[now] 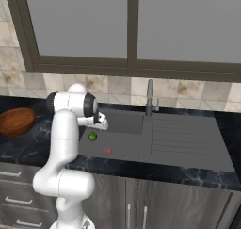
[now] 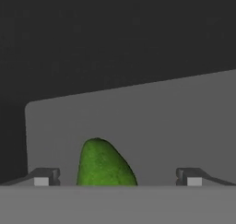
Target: Pick the corns from the cabinet and place them in one bowl. Pick the avocado from the sink and place it in the other bowl.
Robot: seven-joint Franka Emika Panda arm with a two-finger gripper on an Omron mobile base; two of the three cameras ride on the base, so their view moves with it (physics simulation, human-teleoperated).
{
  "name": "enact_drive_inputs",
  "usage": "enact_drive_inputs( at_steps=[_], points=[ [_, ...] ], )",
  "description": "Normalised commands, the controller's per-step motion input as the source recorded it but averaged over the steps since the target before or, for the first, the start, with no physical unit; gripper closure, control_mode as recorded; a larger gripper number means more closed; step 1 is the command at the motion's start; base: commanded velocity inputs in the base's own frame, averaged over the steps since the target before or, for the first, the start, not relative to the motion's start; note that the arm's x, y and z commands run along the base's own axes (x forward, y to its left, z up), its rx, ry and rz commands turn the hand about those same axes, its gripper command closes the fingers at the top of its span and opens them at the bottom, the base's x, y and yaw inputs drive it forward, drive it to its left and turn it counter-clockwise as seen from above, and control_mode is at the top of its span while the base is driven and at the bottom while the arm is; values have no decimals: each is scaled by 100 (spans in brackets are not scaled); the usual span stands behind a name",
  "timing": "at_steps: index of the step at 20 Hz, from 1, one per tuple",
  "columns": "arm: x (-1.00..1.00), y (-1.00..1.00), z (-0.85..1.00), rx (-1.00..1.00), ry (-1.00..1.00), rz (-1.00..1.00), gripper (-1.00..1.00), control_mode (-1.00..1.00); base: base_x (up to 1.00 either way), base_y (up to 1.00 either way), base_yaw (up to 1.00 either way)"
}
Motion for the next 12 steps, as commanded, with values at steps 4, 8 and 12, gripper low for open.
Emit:
enact_drive_inputs(
  at_steps=[4,8,12],
  points=[
    [6,3,-25,1,3,-1,-100,-100,0,0,0],
    [1,0,-20,1,3,0,-100,-100,0,0,0],
    [1,0,-2,2,5,1,-100,-100,0,0,0]
  ],
)
